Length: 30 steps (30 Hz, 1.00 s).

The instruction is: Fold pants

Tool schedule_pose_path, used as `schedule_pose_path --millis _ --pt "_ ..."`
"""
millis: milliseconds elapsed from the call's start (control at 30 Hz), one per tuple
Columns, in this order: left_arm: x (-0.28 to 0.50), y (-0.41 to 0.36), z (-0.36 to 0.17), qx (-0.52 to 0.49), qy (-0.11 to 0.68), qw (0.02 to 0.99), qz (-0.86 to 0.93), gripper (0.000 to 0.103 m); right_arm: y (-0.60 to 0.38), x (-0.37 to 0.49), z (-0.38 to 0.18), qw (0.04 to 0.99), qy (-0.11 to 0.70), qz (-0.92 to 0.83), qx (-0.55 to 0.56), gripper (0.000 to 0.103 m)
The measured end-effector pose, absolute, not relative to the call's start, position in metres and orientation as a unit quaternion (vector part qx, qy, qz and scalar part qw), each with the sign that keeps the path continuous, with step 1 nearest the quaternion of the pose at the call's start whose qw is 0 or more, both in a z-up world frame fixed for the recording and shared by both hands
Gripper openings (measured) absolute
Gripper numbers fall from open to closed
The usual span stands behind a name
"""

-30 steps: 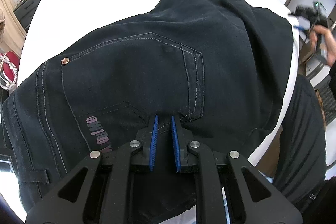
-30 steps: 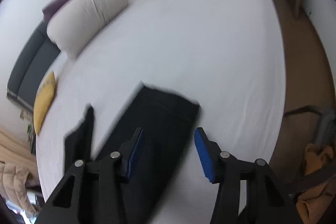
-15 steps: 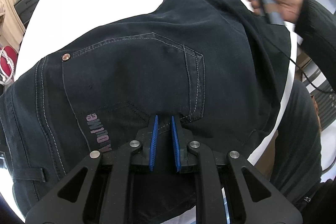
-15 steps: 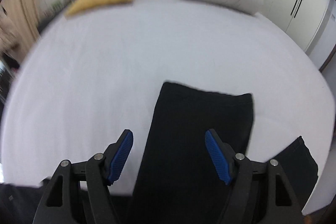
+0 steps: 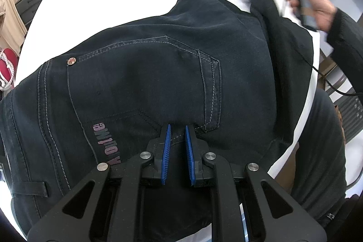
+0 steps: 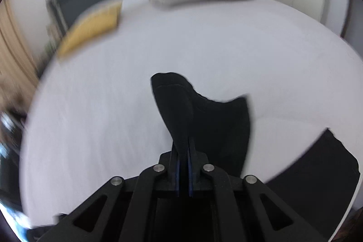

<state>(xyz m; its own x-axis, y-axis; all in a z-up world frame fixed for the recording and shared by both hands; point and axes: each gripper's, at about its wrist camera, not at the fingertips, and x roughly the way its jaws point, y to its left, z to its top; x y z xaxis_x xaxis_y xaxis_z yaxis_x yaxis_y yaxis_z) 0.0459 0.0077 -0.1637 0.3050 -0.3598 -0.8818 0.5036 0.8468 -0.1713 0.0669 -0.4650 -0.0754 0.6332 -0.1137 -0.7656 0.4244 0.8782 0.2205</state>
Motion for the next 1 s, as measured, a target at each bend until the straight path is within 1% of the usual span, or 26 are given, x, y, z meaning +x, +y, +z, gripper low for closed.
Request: schedule_pose_path --millis 100,200,267,300,367,433,467,500,533,600,667,733,833,1000 --pt "0.046 0.006 -0.163 0.071 0.526 0.805 -0.265 0.013 -0.518 0.003 -0.048 0.889 0.332 -0.159 0.271 0.006" --pt "0.045 0.003 -0.162 0.076 0.525 0.806 -0.263 0.013 -0.569 -0.066 -0.050 0.880 0.287 -0.184 0.330 0.006" --pt "0.044 0.001 -0.162 0.080 0.524 0.807 -0.260 0.013 -0.597 -0.092 -0.073 0.863 0.285 -0.188 0.372 0.008" --pt "0.043 -0.004 -0.160 0.083 0.524 0.807 -0.258 0.013 -0.611 -0.105 -0.089 0.847 0.294 -0.216 0.388 0.015" --pt "0.042 -0.008 -0.160 0.091 0.524 0.808 -0.256 0.013 -0.638 -0.136 -0.128 0.811 0.303 -0.260 0.428 0.016" --pt "0.041 -0.010 -0.159 0.094 0.523 0.809 -0.252 0.013 -0.654 -0.161 -0.149 0.785 0.295 -0.280 0.468 0.016" --pt "0.040 -0.012 -0.159 0.094 0.523 0.810 -0.250 0.013 -0.657 -0.170 -0.152 0.784 0.281 -0.273 0.482 0.019" --pt "0.039 -0.013 -0.159 0.096 0.522 0.811 -0.248 0.013 -0.660 -0.172 -0.151 0.786 0.277 -0.271 0.482 0.026" --pt "0.039 -0.014 -0.159 0.098 0.522 0.811 -0.247 0.013 -0.658 -0.170 -0.148 0.791 0.279 -0.270 0.473 0.030" --pt "0.037 -0.018 -0.159 0.104 0.521 0.811 -0.246 0.013 -0.659 -0.171 -0.136 0.801 0.270 -0.286 0.451 0.048" --pt "0.037 -0.017 -0.159 0.103 0.521 0.811 -0.244 0.013 -0.665 -0.181 -0.127 0.802 0.252 -0.309 0.445 0.048" --pt "0.036 -0.018 -0.158 0.102 0.519 0.813 -0.242 0.013 -0.674 -0.186 -0.129 0.795 0.242 -0.305 0.466 0.048" --pt "0.034 -0.019 -0.159 0.103 0.518 0.814 -0.241 0.013 -0.660 -0.183 -0.130 0.788 0.237 -0.279 0.495 0.048" --pt "0.034 -0.018 -0.159 0.106 0.519 0.814 -0.239 0.013 -0.654 -0.159 -0.133 0.792 0.260 -0.236 0.500 0.048"
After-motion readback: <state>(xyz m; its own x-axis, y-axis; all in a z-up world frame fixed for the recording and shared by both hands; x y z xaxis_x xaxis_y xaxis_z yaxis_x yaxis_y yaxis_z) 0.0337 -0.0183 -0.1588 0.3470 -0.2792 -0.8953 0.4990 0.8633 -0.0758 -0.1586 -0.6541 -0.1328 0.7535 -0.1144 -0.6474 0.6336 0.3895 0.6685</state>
